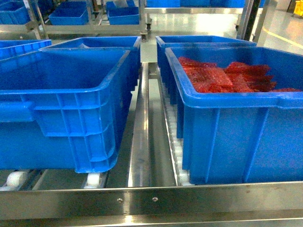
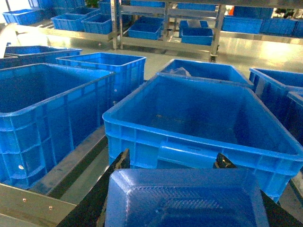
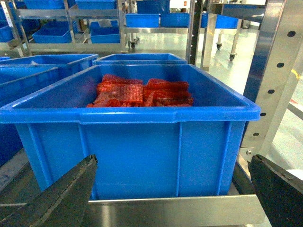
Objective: Pick blue part to blue bin on bottom shelf
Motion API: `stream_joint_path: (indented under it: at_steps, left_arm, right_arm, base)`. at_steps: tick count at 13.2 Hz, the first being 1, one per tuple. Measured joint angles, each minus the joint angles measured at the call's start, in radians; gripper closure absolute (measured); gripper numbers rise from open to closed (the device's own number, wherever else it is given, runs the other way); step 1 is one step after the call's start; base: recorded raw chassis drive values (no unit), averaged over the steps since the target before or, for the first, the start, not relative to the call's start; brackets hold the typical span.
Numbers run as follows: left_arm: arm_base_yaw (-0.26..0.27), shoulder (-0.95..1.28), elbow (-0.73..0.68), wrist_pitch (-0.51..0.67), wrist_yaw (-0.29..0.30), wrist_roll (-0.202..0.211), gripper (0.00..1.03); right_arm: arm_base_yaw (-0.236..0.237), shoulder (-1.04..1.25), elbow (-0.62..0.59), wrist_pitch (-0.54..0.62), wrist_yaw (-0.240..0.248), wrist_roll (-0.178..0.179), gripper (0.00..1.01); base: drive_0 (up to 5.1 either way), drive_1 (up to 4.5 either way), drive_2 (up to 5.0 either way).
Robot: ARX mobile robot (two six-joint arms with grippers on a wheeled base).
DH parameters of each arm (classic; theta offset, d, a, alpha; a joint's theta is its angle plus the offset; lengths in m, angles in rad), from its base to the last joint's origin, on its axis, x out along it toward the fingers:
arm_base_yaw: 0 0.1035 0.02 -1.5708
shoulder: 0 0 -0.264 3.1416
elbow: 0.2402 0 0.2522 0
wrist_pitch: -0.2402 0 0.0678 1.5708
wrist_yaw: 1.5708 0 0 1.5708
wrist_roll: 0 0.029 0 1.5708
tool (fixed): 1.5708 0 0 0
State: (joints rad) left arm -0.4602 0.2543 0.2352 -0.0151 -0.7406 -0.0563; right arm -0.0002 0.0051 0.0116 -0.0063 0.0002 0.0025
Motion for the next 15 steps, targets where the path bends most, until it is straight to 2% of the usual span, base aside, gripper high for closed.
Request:
stream_joint_path:
  at_steps: [10,15]
  left_arm:
    - [0.0,0.0,0.0,0.0,0.0,0.0,0.6]
    - [0.0,0.0,0.0,0.001,0.0,0.0,0.6]
  right_arm:
    - [0.0,0.0,0.0,0.001,0.0,0.0,0.03]
    - [0.0,0.0,0.0,0.001,0.0,0.0,0.03]
  base:
    - [0.0,0.0,0.0]
    - [-0.1,3.52,-3.6]
